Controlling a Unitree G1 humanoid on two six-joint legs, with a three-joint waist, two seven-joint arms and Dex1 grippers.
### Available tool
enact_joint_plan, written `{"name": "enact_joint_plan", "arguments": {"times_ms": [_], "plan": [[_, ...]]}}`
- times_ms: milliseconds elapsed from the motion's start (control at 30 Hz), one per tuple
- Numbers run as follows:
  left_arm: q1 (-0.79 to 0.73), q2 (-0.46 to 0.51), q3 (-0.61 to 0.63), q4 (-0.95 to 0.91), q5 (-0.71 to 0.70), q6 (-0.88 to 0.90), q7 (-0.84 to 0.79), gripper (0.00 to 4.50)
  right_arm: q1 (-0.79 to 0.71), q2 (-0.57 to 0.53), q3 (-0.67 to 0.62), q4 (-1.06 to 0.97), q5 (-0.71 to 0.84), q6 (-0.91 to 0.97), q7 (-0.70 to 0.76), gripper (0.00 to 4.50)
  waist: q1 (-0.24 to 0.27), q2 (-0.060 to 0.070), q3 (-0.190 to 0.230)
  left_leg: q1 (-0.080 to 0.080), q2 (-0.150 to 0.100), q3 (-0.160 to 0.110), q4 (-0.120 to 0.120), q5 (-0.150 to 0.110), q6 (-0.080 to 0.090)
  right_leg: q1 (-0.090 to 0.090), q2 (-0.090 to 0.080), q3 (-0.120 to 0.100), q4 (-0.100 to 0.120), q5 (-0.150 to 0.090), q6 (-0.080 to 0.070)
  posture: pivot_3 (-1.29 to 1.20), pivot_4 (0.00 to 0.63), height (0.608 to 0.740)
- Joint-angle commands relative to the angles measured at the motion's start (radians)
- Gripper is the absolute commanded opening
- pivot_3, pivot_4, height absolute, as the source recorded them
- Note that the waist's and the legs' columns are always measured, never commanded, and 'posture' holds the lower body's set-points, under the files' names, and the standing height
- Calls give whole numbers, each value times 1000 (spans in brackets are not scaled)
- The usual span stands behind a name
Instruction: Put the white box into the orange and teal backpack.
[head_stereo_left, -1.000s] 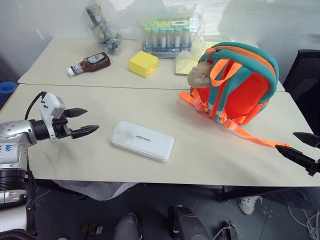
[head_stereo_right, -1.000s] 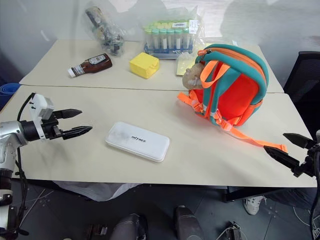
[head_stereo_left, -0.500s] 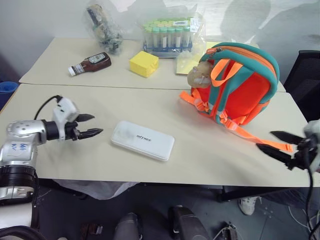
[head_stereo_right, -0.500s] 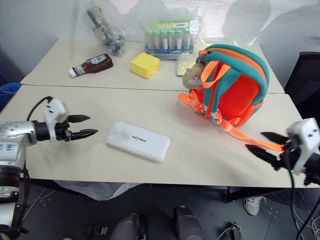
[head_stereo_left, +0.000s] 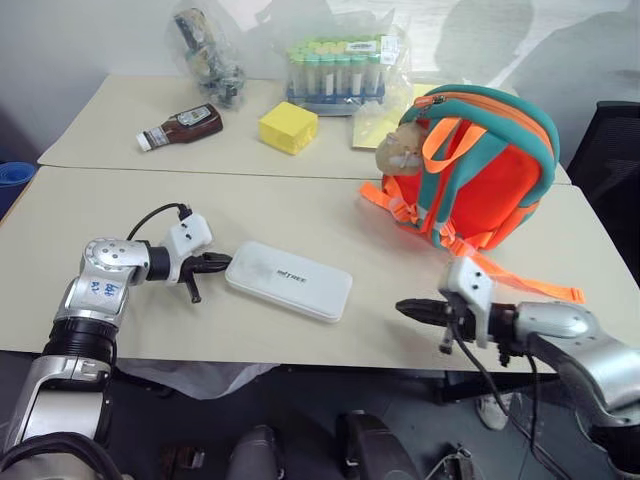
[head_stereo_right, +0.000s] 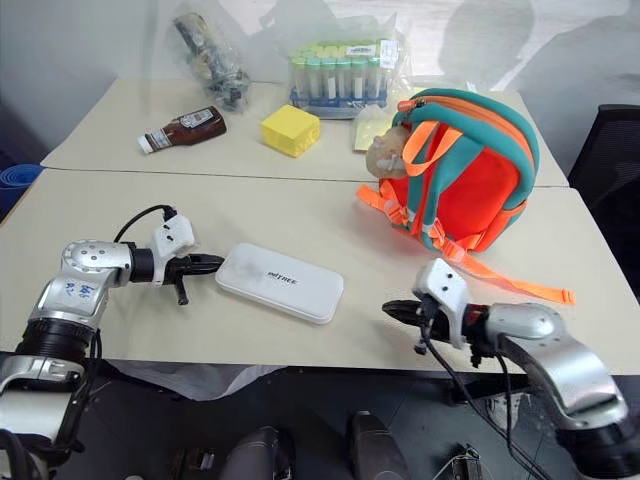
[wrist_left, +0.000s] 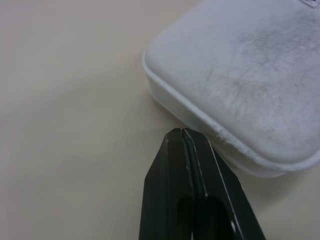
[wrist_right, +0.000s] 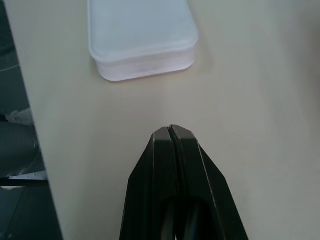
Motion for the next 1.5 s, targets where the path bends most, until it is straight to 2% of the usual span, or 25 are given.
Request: {"name": "enact_joint_plan", "arguments": {"times_ms": [33,167,300,333,400,500,633,800,900,1000,1167,1333,1500], "plan": [[5,-24,3,-115,-53,71,-31,17,-32,29,32,29,-51,-6,-33,2,1,0,0,0,0,0,0,0,0,0,0,0,0,0,0,0,150,740],[63,-45,-6,-280,-90,170,-39,17,-42,12,52,64,-133,-44,-43,2,1,0,0,-1,0,0,3,0,0,0,0,0,1,0,0,0,150,740],[105,-52,-7,-376,-112,253,-21,17,-45,-9,-27,105,-114,-55,-17,2,1,0,0,-1,1,0,4,0,0,0,0,0,1,0,0,0,150,740],[112,-43,-8,-377,-108,269,-20,191,-42,-19,-33,116,-120,-64,-9,0,-1,0,0,-1,1,0,4,0,0,0,0,0,2,0,0,0,150,740],[117,-23,-5,-361,-106,300,-27,579,-32,-35,-34,132,-135,-81,12,0,-3,0,0,0,1,0,4,0,0,0,1,1,2,0,0,0,150,740],[108,-1,10,-332,-128,374,-39,1495,-20,-50,-33,141,-137,-93,35,0,-5,0,0,1,2,0,3,0,-1,0,2,1,3,0,0,0,150,740],[36,4,62,-285,-288,742,-75,2811,-14,-53,-24,136,-138,-96,65,0,-3,0,0,0,2,-1,4,0,-1,0,2,0,3,0,0,0,150,740],[-78,-18,65,-189,-356,934,-55,4406,-10,-42,3,124,-159,-100,78,0,0,0,0,0,1,-1,5,0,-1,0,1,-1,3,-1,0,0,150,740],[-126,-13,-8,-124,-335,1018,-48,4485,-8,-34,19,120,-166,-109,82,0,0,0,0,0,-1,-1,5,0,-1,1,1,-1,3,-1,0,0,150,740],[-179,-12,-102,-37,-299,1024,-77,4485,-6,-22,33,121,-178,-117,81,0,-3,0,0,0,-2,-1,5,0,-1,1,2,-1,3,-1,0,0,150,740],[-286,-76,-191,86,-296,1062,-120,4485,-36,22,63,138,-198,-124,75,0,-2,0,0,2,-2,-1,5,0,-2,1,2,-1,4,-1,0,0,150,740],[-317,-150,-262,44,-324,1143,-131,4485,-82,72,86,141,-216,-105,55,0,-1,-1,-1,1,-2,-1,5,0,-2,1,1,0,4,-1,0,0,150,740],[-325,-215,-248,33,-344,1186,-103,4485,-106,94,94,123,-220,-69,42,0,0,-1,-1,1,-1,-1,5,0,-2,1,1,0,4,-1,0,0,150,740]]}}
